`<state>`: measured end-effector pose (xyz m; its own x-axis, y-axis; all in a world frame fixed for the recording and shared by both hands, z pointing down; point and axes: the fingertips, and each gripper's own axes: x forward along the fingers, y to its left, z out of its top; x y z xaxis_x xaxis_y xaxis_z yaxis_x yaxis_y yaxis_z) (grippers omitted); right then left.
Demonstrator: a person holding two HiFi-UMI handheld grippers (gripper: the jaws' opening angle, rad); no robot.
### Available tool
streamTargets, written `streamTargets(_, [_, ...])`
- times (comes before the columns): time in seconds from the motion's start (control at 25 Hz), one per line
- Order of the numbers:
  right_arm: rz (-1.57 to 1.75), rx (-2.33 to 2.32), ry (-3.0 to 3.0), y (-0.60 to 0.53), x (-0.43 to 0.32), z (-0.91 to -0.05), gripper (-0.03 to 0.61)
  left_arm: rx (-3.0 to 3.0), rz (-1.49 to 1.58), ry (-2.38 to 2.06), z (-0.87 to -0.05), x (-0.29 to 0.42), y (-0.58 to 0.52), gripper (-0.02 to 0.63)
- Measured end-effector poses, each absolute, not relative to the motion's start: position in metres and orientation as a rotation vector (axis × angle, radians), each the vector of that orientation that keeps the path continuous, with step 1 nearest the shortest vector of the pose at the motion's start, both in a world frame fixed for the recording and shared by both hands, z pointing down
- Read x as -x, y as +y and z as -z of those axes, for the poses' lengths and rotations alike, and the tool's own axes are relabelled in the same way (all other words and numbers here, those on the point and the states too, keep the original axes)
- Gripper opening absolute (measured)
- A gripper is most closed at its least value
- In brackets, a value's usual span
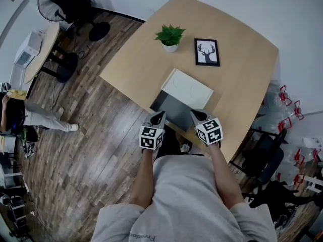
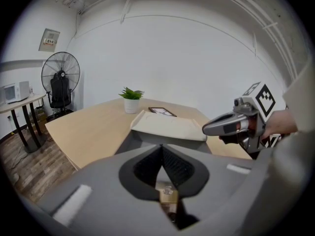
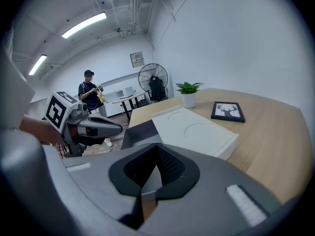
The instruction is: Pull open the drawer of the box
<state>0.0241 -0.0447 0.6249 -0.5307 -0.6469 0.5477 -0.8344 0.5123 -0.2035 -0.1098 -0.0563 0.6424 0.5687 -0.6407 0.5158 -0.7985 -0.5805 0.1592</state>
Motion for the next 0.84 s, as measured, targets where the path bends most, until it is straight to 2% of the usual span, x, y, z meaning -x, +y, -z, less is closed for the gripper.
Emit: streamTargets(0.84, [-0.615, -1.190, -2.346, -0.0405, -0.0166, -0.6285, 0.002, -2.423, -0.586, -1.148, -0.6490, 0.1096, -0.0531, 0.054])
